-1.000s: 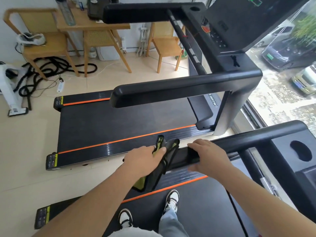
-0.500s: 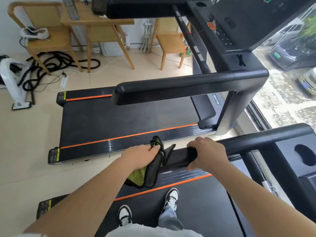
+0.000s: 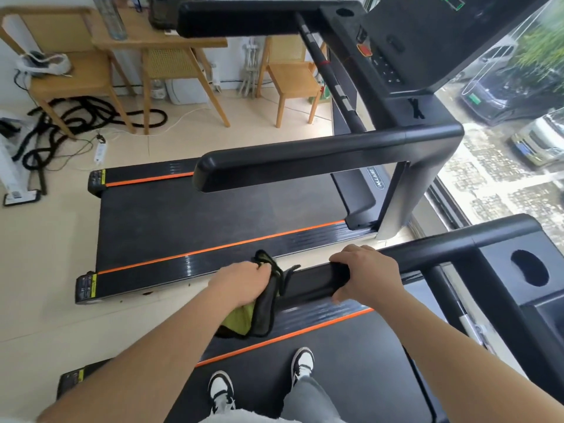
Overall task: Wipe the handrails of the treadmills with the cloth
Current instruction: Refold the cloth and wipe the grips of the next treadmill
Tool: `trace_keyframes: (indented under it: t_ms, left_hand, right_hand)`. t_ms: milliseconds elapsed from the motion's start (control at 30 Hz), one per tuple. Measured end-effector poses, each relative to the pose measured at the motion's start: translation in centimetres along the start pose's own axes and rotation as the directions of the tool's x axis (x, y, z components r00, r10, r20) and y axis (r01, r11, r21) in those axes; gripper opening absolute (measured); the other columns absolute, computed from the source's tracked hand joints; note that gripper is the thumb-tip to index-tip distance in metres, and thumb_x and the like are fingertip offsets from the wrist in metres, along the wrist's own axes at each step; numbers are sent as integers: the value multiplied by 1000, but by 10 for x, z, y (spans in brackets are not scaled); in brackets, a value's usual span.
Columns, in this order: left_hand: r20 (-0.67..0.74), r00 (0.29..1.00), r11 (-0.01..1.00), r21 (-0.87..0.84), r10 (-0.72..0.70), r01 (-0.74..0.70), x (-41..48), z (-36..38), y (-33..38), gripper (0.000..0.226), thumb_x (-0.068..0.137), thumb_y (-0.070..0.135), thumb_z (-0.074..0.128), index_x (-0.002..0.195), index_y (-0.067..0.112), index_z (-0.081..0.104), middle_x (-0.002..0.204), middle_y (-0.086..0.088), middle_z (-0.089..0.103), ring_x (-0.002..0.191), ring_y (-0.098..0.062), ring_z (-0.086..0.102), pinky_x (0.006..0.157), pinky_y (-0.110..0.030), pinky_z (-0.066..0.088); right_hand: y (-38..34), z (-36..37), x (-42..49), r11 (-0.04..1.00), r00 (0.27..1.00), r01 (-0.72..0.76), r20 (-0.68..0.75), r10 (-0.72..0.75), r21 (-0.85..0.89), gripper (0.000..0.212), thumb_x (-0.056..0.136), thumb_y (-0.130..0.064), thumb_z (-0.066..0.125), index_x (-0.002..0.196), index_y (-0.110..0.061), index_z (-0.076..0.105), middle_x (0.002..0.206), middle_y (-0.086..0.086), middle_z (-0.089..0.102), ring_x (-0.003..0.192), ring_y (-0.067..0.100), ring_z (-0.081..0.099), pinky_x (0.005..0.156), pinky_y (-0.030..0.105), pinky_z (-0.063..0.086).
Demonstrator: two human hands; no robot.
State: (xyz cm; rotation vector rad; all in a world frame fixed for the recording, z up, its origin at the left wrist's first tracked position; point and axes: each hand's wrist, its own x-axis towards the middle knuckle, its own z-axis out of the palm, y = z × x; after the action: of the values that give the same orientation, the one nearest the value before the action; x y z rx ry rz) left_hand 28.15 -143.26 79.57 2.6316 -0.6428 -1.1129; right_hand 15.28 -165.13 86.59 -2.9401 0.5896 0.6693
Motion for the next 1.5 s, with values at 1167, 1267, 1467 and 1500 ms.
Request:
trace_keyframes:
  t_ms: [1167, 1267, 1467, 1500]
  left_hand:
    - [-397, 837, 888, 413, 377, -204, -2, 75, 200, 58, 94, 70, 41, 137, 33, 54, 120, 6, 60, 101, -26, 59, 81, -44, 52]
    - [-287, 941, 961, 256, 177, -103, 36, 53, 232, 60, 100, 69, 20, 125, 32, 59, 120, 2, 66, 110, -32, 63, 88, -44, 52]
    - [51, 999, 1000, -23, 0, 2, 77, 38, 257, 71, 97, 64, 14, 132, 26, 63, 146, -5, 58, 131, -32, 53, 104, -43, 42]
    - [-25, 999, 1000, 7, 31, -31, 67, 44, 251, 66, 98, 64, 15, 123, 29, 64, 137, -3, 63, 126, -32, 56, 100, -43, 44]
  right_hand:
    - [174, 36, 23, 929, 927, 203, -367, -81, 309, 52, 43, -61, 86, 85, -34, 71, 87, -19, 64, 91, 9, 61, 56, 19, 33]
    - [174, 32, 23, 925, 933, 200, -352, -78, 323, 61, 42, -61, 88, 95, -36, 73, 93, -19, 66, 97, 9, 60, 62, 21, 38]
    - [172, 30, 19, 921, 947, 195, -310, -86, 338, 62, 50, -54, 88, 106, -33, 74, 101, -18, 67, 104, 10, 60, 74, 25, 50]
    - [173, 31, 19, 920, 946, 195, -314, -84, 341, 64, 49, -54, 88, 107, -32, 74, 102, -18, 67, 105, 9, 60, 75, 25, 49]
